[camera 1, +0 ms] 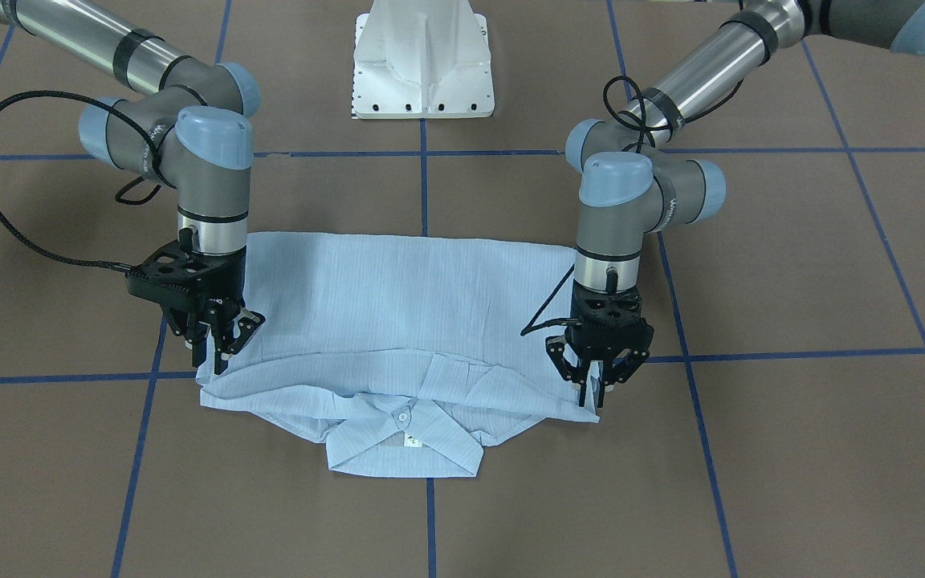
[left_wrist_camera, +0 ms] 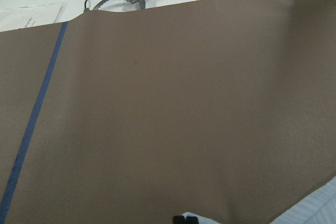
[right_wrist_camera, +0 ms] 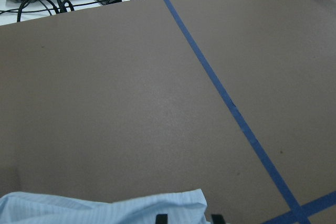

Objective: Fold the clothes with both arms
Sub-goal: 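Lower the hem onto the shirt near the collar and open both grippers, then grasp the folded shirt side with the left gripper and drag it farther away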

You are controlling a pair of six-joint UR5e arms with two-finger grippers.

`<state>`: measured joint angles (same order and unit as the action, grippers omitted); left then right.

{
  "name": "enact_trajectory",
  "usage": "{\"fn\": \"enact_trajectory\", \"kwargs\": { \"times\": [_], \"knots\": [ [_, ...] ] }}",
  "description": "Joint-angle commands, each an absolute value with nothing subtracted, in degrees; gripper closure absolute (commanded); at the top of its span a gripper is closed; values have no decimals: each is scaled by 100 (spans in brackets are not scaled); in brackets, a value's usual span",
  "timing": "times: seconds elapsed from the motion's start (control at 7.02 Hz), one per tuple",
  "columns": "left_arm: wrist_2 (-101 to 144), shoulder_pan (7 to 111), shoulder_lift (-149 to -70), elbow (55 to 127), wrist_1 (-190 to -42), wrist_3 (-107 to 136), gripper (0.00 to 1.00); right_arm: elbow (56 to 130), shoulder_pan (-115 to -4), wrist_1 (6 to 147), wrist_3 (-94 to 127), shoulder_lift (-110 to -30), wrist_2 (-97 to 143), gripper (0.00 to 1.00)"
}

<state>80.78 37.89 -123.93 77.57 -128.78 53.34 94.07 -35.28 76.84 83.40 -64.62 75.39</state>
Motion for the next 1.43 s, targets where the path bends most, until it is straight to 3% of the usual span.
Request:
{"fn": "enact_trajectory", "kwargs": {
  "times": [0.0,0.43,0.71,1.28],
  "knots": [
    [8864,3832,-11963,8232,-13535,4887,0,9814,-3760,7682,7738,-6512,8352,0],
    [9746,3762,-10622,9506,-13535,4992,0,9940,-3779,7673,7567,-6609,8455,0],
    [9730,3544,-10424,9580,-13544,5699,0,9940,-3771,7673,7576,-6601,8438,0],
    [9510,2866,-10468,9606,-13544,6415,18,9923,-3762,7673,7576,-6592,8437,0]
  ]
}}
